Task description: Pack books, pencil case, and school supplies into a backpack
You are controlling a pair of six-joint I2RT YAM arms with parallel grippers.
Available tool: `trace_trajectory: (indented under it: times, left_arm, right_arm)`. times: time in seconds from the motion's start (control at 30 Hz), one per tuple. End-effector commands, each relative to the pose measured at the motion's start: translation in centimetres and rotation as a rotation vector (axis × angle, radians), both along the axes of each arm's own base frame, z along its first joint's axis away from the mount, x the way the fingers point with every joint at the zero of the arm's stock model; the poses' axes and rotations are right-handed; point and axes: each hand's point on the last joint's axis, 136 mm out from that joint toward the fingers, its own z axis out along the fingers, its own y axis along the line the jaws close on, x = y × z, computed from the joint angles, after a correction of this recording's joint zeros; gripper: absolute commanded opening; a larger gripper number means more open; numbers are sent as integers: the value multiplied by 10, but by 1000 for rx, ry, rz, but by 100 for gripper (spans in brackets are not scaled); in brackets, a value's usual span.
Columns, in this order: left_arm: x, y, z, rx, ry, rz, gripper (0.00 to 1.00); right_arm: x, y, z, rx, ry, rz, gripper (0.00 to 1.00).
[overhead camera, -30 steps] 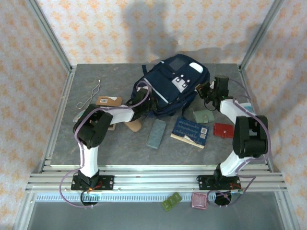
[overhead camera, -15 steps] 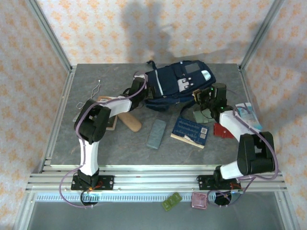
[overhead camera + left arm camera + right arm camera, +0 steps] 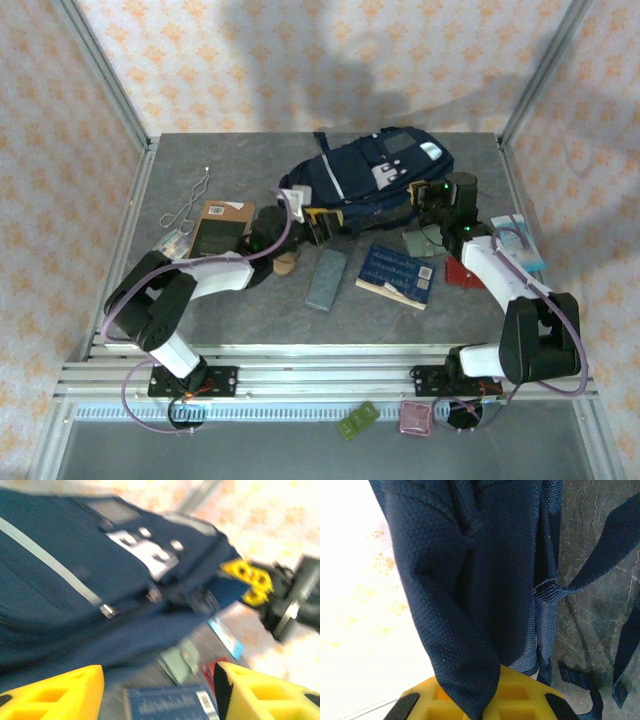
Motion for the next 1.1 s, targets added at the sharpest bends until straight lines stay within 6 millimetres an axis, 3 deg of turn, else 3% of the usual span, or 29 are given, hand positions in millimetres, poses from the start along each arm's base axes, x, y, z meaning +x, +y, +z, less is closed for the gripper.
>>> trace_trajectory:
  times: [0.0, 0.1, 0.27, 0.57, 0.6, 0.87, 1.07]
  left_arm:
    - [-14, -24, 26, -148, -104, -67, 61]
    - [-18, -38, 15, -143, -124, -74, 66]
    - [-6, -60, -4, -120, -60, -106, 65]
    - [16, -64, -11, -88, -56, -36, 70]
    - [21, -65, -26, -70, -28, -24, 71]
    - [34, -81, -24, -72, -40, -29, 71]
    - [41, -88, -12, -75, -76, -54, 67]
  right_arm:
    - [6, 6, 47, 34, -116, 7, 0]
    - [9, 12, 46, 39, -103, 35, 0]
    - [10, 18, 48, 50, -102, 43, 0]
    - [10, 26, 61, 76, -127, 62, 0]
    - [10, 28, 61, 79, -126, 67, 0]
    - [11, 39, 63, 97, -125, 93, 0]
    - [9, 43, 64, 100, -130, 109, 0]
